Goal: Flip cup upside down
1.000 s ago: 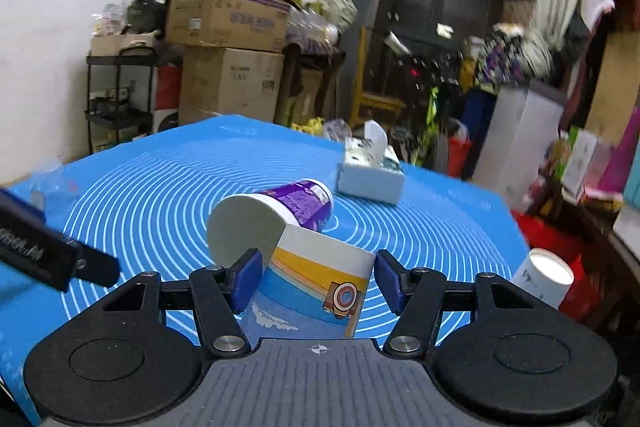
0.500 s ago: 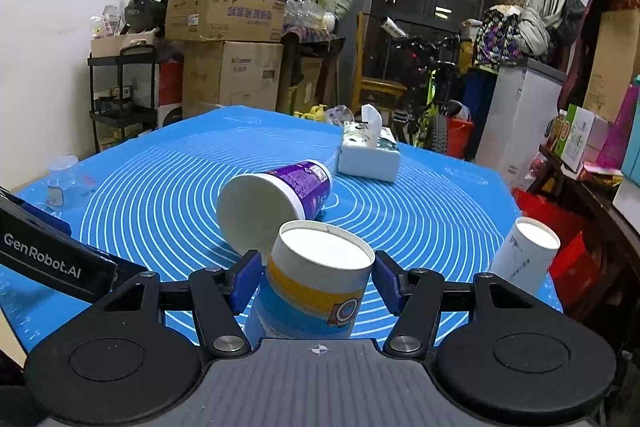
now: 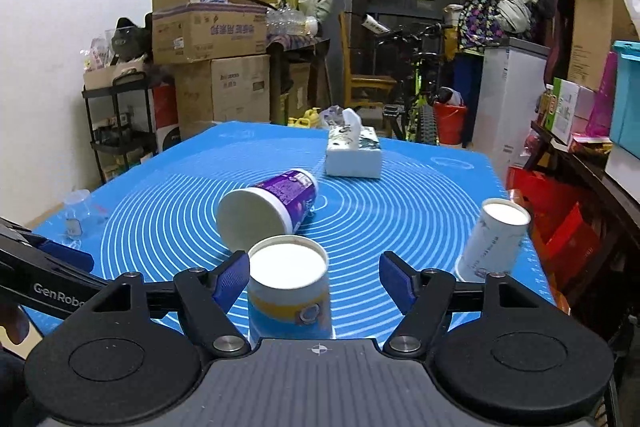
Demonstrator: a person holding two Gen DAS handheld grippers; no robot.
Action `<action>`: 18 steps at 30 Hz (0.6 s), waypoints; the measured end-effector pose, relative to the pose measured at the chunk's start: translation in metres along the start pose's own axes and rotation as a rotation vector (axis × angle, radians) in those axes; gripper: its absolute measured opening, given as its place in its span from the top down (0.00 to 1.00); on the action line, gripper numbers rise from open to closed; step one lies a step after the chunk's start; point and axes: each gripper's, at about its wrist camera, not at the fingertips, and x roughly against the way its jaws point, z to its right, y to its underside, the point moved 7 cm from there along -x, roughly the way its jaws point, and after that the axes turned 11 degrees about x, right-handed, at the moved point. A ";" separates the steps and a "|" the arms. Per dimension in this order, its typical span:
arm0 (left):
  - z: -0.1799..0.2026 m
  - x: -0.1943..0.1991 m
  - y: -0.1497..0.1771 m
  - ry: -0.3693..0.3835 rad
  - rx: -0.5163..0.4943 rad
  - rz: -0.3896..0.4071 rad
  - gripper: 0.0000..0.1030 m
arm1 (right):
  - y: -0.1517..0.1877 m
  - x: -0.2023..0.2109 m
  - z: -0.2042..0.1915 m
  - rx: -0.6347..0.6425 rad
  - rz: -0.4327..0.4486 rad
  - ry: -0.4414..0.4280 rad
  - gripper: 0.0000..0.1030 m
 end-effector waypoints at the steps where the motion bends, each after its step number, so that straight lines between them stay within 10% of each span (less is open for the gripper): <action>1: 0.002 0.003 0.001 0.002 -0.002 0.003 0.07 | 0.000 0.004 0.002 -0.004 0.000 0.001 0.25; 18: 0.028 0.031 0.033 0.005 -0.088 -0.001 0.07 | 0.017 0.047 0.009 -0.028 -0.066 -0.012 0.25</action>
